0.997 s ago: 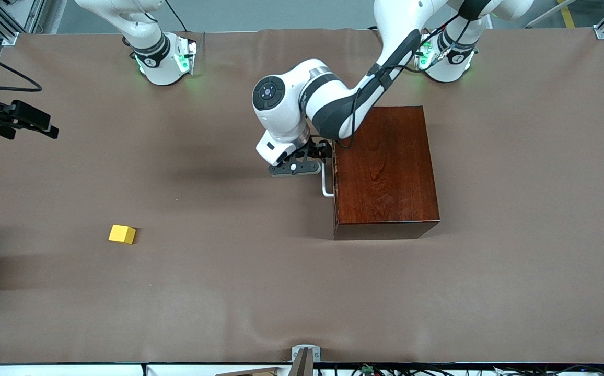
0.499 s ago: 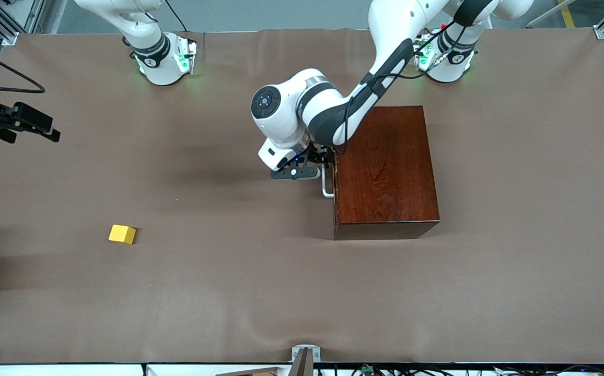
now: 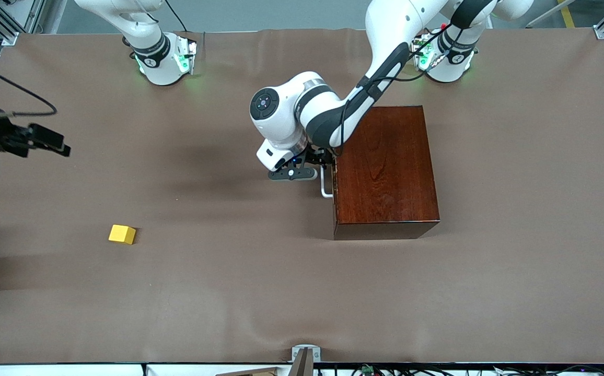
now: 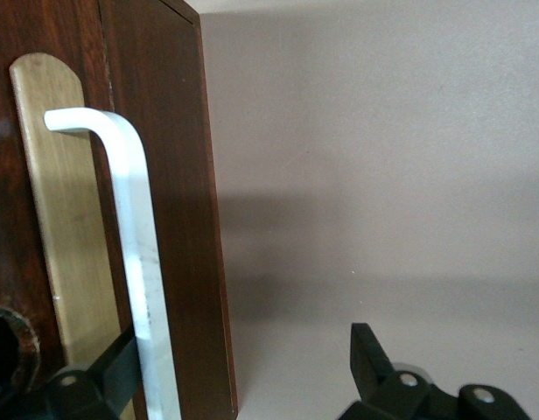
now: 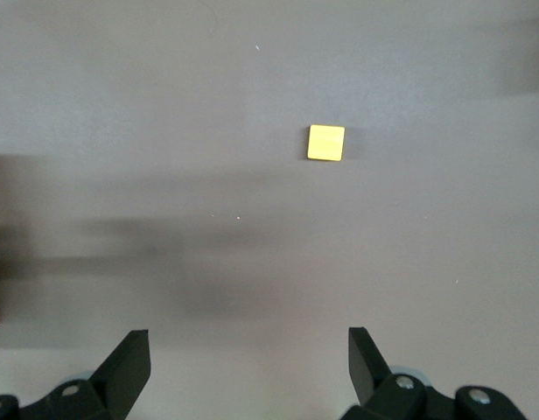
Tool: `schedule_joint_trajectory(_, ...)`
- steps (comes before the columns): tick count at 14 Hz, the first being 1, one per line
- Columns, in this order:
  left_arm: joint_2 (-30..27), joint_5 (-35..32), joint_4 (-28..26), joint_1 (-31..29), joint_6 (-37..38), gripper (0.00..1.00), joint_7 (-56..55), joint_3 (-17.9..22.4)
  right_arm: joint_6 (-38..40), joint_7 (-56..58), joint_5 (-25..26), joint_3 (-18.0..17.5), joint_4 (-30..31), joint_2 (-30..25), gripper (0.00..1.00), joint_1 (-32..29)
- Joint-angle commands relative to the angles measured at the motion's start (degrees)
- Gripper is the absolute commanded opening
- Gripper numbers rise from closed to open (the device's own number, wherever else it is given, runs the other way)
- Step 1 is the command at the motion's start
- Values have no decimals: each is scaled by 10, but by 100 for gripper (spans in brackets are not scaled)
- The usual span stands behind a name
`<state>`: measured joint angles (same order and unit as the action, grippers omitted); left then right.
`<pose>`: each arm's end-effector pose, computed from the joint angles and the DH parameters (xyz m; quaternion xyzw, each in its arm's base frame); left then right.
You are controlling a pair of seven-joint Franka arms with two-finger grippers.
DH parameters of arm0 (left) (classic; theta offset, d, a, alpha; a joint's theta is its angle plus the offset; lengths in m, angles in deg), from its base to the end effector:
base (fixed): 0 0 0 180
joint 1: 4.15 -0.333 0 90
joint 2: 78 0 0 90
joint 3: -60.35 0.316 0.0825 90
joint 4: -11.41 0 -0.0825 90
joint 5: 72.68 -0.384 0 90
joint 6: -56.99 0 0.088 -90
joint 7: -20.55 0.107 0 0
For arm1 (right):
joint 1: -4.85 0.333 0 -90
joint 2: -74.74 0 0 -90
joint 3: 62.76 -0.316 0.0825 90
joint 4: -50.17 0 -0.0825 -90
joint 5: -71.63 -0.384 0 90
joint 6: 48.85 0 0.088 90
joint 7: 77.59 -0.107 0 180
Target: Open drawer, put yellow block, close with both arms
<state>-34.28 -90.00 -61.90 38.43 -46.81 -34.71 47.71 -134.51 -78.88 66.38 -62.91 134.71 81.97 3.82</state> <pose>0.4602 -0.5553 0.2880 -0.9919 0.0296 0.0081 0.1229 0.5842 0.0013 0.5914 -0.9974 0.0179 0.0534 0.0458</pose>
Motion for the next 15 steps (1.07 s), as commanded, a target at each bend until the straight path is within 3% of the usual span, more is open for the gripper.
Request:
schedule_joint_trajectory(1,12,-19,17,8,-35,100,-5,-2,-14,4,8,1,-6,26,100,-2)
schedule_joint_trajectory(5,17,-19,18,15,-79,100,-6,-2,-52,3,8,1,-6,57,100,3)
schedule_joint_trajectory(15,24,9,20,15,-167,100,-6,-8,-59,3,11,2,-6,61,100,12)
